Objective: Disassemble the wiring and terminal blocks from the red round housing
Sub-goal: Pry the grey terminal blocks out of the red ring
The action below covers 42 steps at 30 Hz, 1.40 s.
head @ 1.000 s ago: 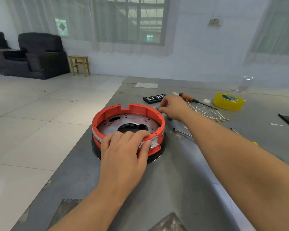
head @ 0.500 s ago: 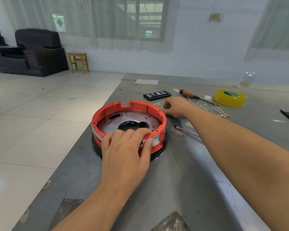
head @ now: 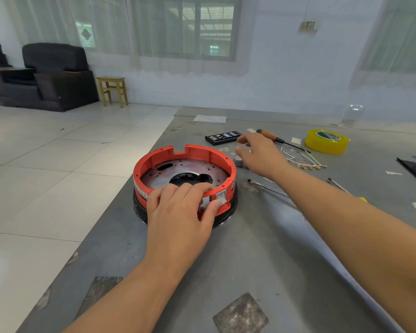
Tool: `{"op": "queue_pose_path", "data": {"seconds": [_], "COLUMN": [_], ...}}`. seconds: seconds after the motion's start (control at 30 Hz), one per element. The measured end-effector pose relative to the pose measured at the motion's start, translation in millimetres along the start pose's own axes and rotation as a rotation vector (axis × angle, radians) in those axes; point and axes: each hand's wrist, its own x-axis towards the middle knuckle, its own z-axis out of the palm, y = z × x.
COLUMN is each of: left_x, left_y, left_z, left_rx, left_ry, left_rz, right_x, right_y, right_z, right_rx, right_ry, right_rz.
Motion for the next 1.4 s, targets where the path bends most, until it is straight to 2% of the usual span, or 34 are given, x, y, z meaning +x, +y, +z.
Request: {"op": "queue_pose_path", "data": {"seconds": [0.07, 0.13, 0.23, 0.33, 0.67, 0.77, 0.9, 0.97, 1.07, 1.2, 1.3, 1.4], "left_x": [0.1, 0.4, 0.8, 1.0, -9.5, -9.1, -9.3, -9.4, -9.5, -7.1, -5.1, -3.9], "left_y": [0.2, 0.3, 0.2, -1.2, -6.3, -8.4, -13.1, -16.7, -22.2, -27.4, -28.6, -29.0], "left_z": [-1.2, -2.3, -4.6, -7.7, -23.3, -23.6, -21.9, -20.4, -19.0, -19.5, -19.9, -21.6], "left_rx": [-0.003, -0.014, -0.023, -0.025, -0.095, -0.094, -0.108, -0.113, -0.114, -0.1, -0.085, -0.091], "left_ry": [-0.015, -0.02, -0.035, -0.063, -0.025, -0.05, -0.04, -0.052, -0.063, -0.073, -0.09, -0.104], "left_rz": [-0.002, -0.002, -0.005, 0.005, 0.061, 0.087, 0.092, 0.072, 0.024, -0.021, -0.021, -0.027], "right_x": [-29.9, -63.8, -103.6, -117.3, -145.2, -151.6, -154.7, -155.7, -159.3, -166.1, -166.3, -162.5], "right_y": [-12.8, -25.2, -34.9, -35.3, -55.9, -61.9, -43.3, -26.6, 2.0, 31.7, 33.5, 28.3], "right_z": [1.9, 6.5, 16.2, 15.7, 12.9, 13.6, -0.4, -11.7, -26.7, -40.2, -38.8, -36.0], "right_rx": [0.177, 0.265, 0.236, 0.211, 0.005, 0.046, 0.001, -0.052, -0.256, -0.49, -0.483, -0.473], "right_ry": [0.182, 0.239, 0.167, 0.126, 0.253, 0.245, 0.172, 0.166, 0.165, 0.037, -0.028, -0.032], "right_rz": [-0.105, -0.217, -0.331, -0.353, -0.399, -0.361, -0.452, -0.396, -0.206, 0.074, 0.234, 0.254]}}
